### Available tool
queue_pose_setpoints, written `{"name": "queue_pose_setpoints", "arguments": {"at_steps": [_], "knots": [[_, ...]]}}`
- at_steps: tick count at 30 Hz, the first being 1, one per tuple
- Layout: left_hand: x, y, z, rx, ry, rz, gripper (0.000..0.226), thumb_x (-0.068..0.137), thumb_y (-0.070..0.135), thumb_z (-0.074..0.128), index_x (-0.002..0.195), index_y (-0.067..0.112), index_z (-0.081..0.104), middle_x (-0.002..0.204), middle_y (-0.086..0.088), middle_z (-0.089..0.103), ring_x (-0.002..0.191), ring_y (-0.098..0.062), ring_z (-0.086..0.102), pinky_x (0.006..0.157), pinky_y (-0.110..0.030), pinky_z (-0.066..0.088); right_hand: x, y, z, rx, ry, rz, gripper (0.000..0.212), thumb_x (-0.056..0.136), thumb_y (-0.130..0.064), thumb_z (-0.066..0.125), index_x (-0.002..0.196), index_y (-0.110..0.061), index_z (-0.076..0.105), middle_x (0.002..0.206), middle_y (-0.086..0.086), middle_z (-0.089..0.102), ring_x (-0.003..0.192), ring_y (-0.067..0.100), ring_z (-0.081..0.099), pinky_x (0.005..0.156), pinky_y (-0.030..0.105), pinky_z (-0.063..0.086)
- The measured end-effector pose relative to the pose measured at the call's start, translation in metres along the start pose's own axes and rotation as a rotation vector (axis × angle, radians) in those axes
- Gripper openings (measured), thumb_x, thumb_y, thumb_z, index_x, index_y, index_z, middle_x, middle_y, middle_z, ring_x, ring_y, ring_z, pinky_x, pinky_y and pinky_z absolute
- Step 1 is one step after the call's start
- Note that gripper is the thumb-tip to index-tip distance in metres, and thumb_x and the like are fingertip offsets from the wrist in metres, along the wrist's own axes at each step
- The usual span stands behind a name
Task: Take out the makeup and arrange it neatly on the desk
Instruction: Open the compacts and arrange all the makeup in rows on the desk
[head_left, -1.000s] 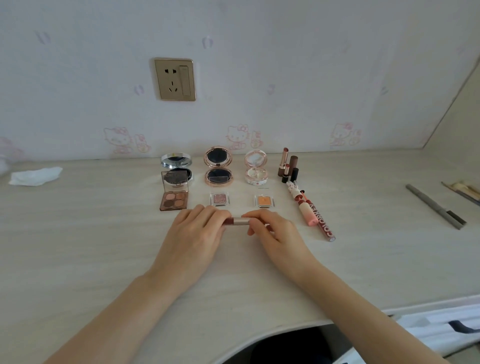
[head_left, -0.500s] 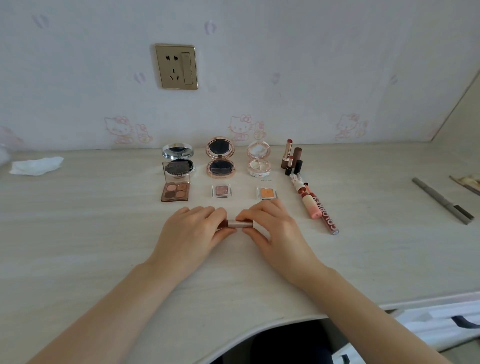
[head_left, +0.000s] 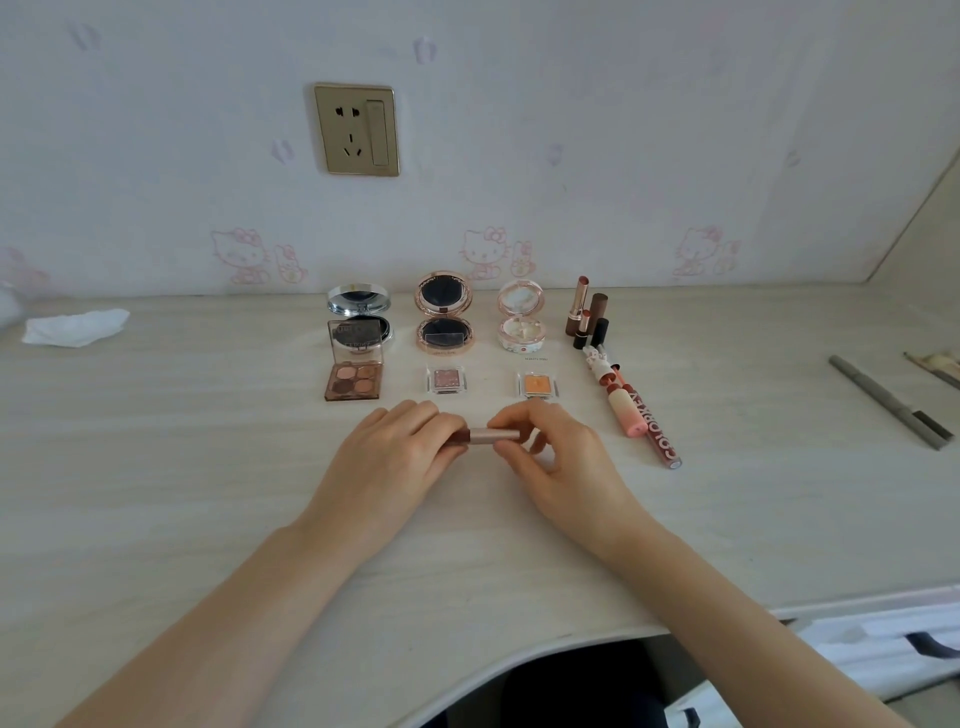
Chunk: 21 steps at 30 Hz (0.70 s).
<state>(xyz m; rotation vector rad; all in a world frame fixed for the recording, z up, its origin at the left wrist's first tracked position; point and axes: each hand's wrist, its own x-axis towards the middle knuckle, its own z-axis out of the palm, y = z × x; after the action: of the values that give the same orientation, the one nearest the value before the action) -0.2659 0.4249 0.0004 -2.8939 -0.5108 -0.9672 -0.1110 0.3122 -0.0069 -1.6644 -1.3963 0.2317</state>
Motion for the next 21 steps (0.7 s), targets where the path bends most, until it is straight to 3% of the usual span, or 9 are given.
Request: {"name": "queue_pose_setpoints", "arguments": {"at_steps": [3,5,7,8,11,13,15,19,21], "knots": [[-0.0007,0.001,0.0002,-0.008,-0.005,0.004,0.015,0.081,0.018,0.074,0.092,0.01,0.07,0.075,-0.003,0.06,0.068,-0.025,0.06,0.058,-0.038,0.05,-0.0007,-0.0007,-0.0003,0.033,-0.006,-0.018,0.026,0.083,-0.012,0.067,0.097,-0.03,0.056,0.093,-0.02,0.058,0.09,0.007,0.053,0.076,0.018,0.042],[-0.001,0.0015,-0.0008,-0.014,0.001,0.003,0.015,0.08,0.018,0.075,0.092,0.01,0.07,0.075,-0.002,0.061,0.068,-0.025,0.06,0.059,-0.038,0.05,-0.0012,-0.0018,-0.001,0.059,-0.017,0.018,0.025,0.081,-0.025,0.071,0.099,-0.033,0.055,0.095,-0.018,0.058,0.091,0.006,0.053,0.075,0.016,0.041],[-0.0011,0.0018,-0.0019,-0.011,0.012,0.007,0.015,0.081,0.019,0.073,0.092,0.01,0.07,0.075,-0.002,0.061,0.067,-0.024,0.06,0.058,-0.038,0.05,-0.001,-0.0042,-0.0018,0.067,-0.037,0.061,0.008,0.088,-0.038,0.06,0.094,-0.033,0.058,0.089,-0.015,0.061,0.088,0.005,0.054,0.072,0.017,0.04],[-0.0012,0.0022,-0.0022,-0.008,0.014,0.012,0.014,0.082,0.02,0.071,0.092,0.01,0.07,0.075,-0.002,0.061,0.066,-0.024,0.06,0.057,-0.038,0.05,-0.0008,-0.0044,-0.0021,0.049,-0.034,0.055,0.013,0.092,-0.039,0.053,0.086,-0.031,0.06,0.081,-0.017,0.062,0.083,0.004,0.053,0.069,0.018,0.038],[-0.001,0.0031,-0.0024,0.007,0.013,0.023,0.014,0.083,0.021,0.069,0.09,0.01,0.07,0.073,-0.002,0.06,0.065,-0.024,0.059,0.057,-0.038,0.05,-0.0003,-0.0048,-0.0028,0.008,-0.018,0.038,0.024,0.096,-0.028,0.05,0.075,-0.025,0.062,0.07,-0.018,0.061,0.075,0.001,0.051,0.065,0.014,0.036],[-0.0007,0.0028,-0.0021,0.015,0.012,0.016,0.014,0.081,0.02,0.073,0.09,0.01,0.071,0.073,-0.002,0.061,0.064,-0.024,0.059,0.056,-0.038,0.05,0.0006,-0.0039,-0.0014,0.015,-0.011,0.025,0.012,0.092,-0.02,0.057,0.086,-0.026,0.065,0.077,-0.015,0.063,0.079,0.003,0.053,0.068,0.014,0.041],[-0.0005,0.0023,-0.002,0.01,0.006,0.006,0.016,0.079,0.019,0.076,0.091,0.01,0.071,0.072,-0.002,0.061,0.064,-0.024,0.06,0.055,-0.037,0.05,0.0003,-0.003,0.0,0.018,0.0,0.012,0.014,0.088,-0.014,0.062,0.095,-0.025,0.065,0.086,-0.014,0.063,0.084,0.005,0.055,0.074,0.018,0.044],[-0.0018,0.0033,-0.0017,-0.054,0.0,-0.028,0.019,0.078,0.019,0.077,0.093,0.01,0.07,0.073,-0.001,0.063,0.067,-0.024,0.06,0.059,-0.034,0.048,-0.0003,-0.0042,-0.0016,0.058,0.024,-0.004,0.024,0.08,-0.003,0.064,0.092,-0.024,0.06,0.088,-0.015,0.06,0.083,0.007,0.054,0.077,0.02,0.044],[-0.0026,0.0028,-0.003,-0.109,0.004,-0.09,0.017,0.08,0.023,0.074,0.09,0.012,0.067,0.072,0.001,0.06,0.065,-0.022,0.058,0.06,-0.026,0.041,-0.0009,-0.0031,-0.002,0.069,0.032,0.015,0.023,0.081,-0.006,0.066,0.093,-0.024,0.058,0.089,-0.015,0.058,0.084,0.007,0.053,0.077,0.018,0.042]]}}
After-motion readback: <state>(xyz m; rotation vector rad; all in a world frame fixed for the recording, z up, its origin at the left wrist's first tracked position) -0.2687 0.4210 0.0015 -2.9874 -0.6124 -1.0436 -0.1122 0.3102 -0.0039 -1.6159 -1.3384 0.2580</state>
